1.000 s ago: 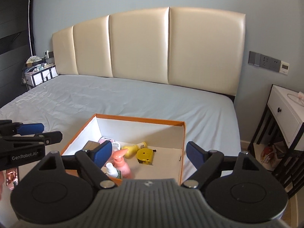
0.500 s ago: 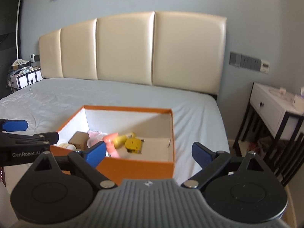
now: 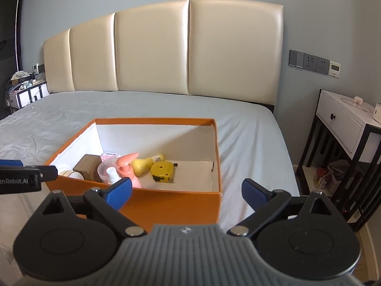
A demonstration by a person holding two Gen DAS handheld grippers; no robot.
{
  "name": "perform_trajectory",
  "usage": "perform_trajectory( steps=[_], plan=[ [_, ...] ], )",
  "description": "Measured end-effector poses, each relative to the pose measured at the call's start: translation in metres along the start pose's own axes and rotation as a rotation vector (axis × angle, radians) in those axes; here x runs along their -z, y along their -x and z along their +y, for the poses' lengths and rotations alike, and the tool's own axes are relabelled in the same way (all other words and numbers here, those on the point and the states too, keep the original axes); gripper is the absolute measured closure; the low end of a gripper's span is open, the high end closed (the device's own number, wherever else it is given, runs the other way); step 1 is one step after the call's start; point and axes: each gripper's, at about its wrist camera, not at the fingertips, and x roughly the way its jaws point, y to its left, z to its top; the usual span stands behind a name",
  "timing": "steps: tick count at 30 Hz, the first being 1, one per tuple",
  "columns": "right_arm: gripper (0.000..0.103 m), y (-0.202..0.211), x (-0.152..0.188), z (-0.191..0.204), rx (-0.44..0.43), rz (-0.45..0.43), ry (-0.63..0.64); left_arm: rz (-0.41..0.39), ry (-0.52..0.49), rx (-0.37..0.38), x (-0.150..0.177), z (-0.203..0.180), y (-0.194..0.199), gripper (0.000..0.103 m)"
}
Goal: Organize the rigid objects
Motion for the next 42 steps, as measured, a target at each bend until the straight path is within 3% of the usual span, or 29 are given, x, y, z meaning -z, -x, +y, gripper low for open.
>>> perform_trajectory(
  steps=[13,42],
  plan=[
    [0.006,-0.0087,0.0018,-0.0024,-0.041,0.039,-0.026,0.047,-0.014,-0.003,0.0025,-0.0013,-0.0064,0.009],
    [0.006,-0.008,0.0023,-0.0061,-0.038,0.04,-0.057,0.041,-0.025,-0.014,0.0044,-0.0021,-0.0056,0.008]
  ],
)
